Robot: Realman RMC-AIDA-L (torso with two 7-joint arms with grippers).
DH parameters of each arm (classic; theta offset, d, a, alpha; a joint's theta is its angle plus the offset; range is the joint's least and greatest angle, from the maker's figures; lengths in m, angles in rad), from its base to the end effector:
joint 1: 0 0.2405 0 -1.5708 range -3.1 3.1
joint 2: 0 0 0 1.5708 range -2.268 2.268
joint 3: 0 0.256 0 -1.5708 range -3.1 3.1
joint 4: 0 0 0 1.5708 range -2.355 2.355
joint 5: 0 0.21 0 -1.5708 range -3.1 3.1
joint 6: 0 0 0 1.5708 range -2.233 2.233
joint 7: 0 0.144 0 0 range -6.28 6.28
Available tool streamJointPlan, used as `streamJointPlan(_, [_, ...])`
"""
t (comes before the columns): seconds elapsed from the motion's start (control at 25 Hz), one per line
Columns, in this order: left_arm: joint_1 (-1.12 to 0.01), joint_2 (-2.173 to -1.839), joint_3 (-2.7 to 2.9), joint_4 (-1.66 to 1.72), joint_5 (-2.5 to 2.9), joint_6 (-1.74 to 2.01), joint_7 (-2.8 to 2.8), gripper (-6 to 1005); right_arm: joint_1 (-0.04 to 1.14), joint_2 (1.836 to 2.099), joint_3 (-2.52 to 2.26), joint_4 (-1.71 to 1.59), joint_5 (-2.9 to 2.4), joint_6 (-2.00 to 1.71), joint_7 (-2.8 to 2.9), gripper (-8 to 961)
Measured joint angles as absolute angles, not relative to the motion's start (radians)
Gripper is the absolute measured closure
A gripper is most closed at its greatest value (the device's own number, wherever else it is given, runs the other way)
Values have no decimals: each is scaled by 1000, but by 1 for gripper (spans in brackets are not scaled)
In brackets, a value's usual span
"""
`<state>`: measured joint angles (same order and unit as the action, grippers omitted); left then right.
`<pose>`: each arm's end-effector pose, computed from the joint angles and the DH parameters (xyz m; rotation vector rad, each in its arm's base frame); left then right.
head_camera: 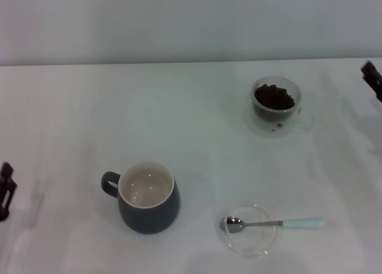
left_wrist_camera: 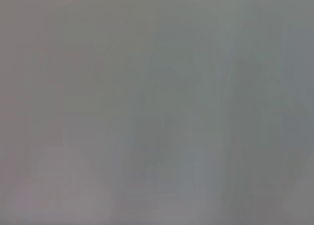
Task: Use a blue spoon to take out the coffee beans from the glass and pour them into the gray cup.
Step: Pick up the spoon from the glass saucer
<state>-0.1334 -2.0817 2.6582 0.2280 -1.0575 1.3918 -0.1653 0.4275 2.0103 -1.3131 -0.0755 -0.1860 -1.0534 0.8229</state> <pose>-0.3600 0.2153 -0.0327 -1.5786 -0.6380 -0.7376 0.3795 0.3323 0.0291 -1.4422 1.0360 0.9107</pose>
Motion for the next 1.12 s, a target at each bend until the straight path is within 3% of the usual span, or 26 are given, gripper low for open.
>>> streamJointPlan(0.4, [-205, -2084, 2658, 191, -1203, 1407, -270, 335, 220, 2003, -1483, -21, -187, -1394, 1187, 85])
streamJointPlan(0.52, [-223, -2086, 2658, 196, -1241, 1406, -263, 332, 201, 2006, -1542, 48, -188, -1492, 1249, 85])
streamJointPlan(0.72, [-259, -2085, 2659, 200, -1248, 1397, -266, 185, 196, 2010, -1562, 151, -252, -1602, 1283, 84])
streamJointPlan(1.12, [-271, -2087, 2666, 208, -1249, 1382, -268, 112, 190, 2013, -1467, 176, -483, -1613, 1313, 84])
